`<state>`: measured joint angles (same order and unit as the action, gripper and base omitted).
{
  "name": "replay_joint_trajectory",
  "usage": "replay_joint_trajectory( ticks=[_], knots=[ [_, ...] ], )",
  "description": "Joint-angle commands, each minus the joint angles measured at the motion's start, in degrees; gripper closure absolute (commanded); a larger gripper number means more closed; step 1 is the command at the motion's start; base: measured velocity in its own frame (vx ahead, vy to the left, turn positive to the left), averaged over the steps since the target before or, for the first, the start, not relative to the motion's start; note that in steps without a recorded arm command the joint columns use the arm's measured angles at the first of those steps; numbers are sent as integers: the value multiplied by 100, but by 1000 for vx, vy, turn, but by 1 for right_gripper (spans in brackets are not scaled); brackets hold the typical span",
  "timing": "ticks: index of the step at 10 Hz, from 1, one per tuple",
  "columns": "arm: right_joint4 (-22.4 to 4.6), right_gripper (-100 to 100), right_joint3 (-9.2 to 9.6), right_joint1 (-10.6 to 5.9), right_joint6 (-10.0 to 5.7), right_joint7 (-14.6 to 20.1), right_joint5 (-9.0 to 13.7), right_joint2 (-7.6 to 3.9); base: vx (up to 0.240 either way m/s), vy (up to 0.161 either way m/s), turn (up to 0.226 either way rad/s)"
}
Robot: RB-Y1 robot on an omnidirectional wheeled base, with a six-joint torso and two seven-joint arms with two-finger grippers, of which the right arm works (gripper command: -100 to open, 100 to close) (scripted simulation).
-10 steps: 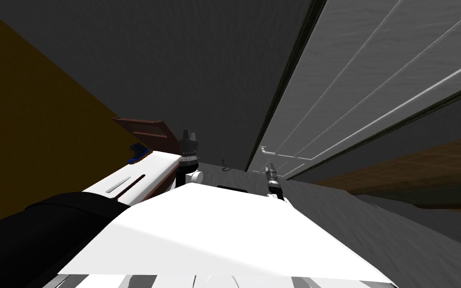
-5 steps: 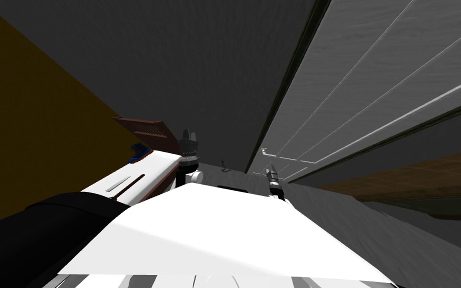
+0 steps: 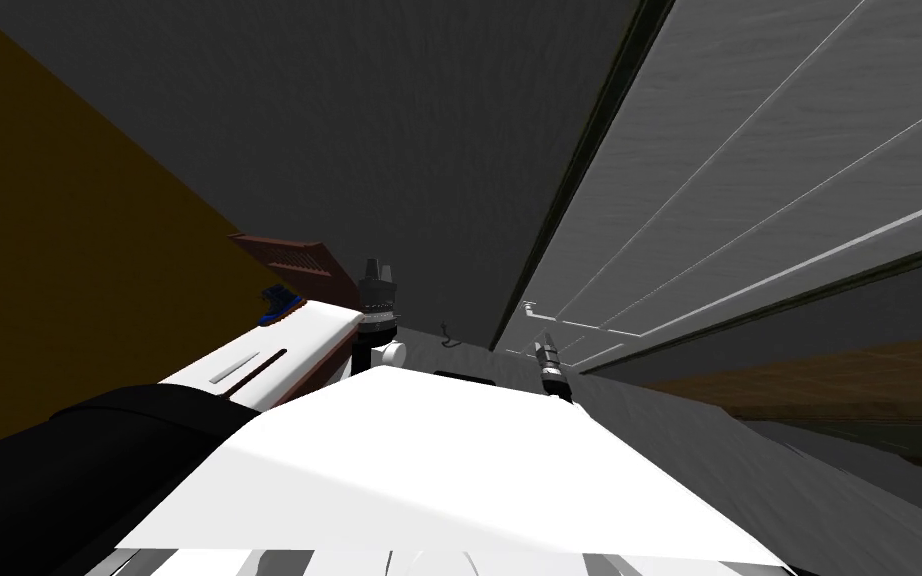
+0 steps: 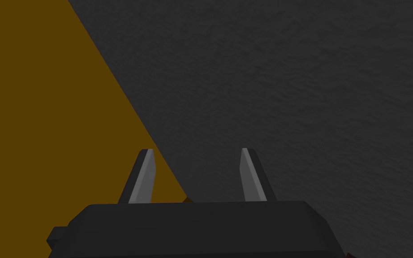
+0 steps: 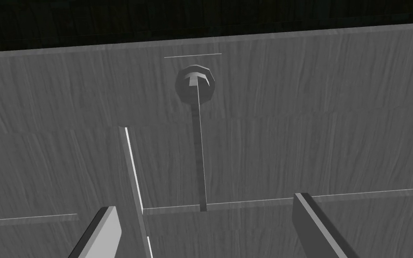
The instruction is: Pull the door open
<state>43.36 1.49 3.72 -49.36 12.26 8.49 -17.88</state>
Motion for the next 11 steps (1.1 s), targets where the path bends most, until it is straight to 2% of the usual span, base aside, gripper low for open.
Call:
replay_joint_trajectory(
  ticks=[1,2,10,11],
  knots=[
    [0,-100,0,0,0,0,0,0,39,-18,9],
    [-200,-100,-77,-108,-50,16,28,-24,69,-11,146],
    [-1004,-100,-398,-548,-248,65,142,-115,98,-21,103],
    [-1219,-100,-484,-666,-301,78,172,-140,131,-50,158]
  ],
)
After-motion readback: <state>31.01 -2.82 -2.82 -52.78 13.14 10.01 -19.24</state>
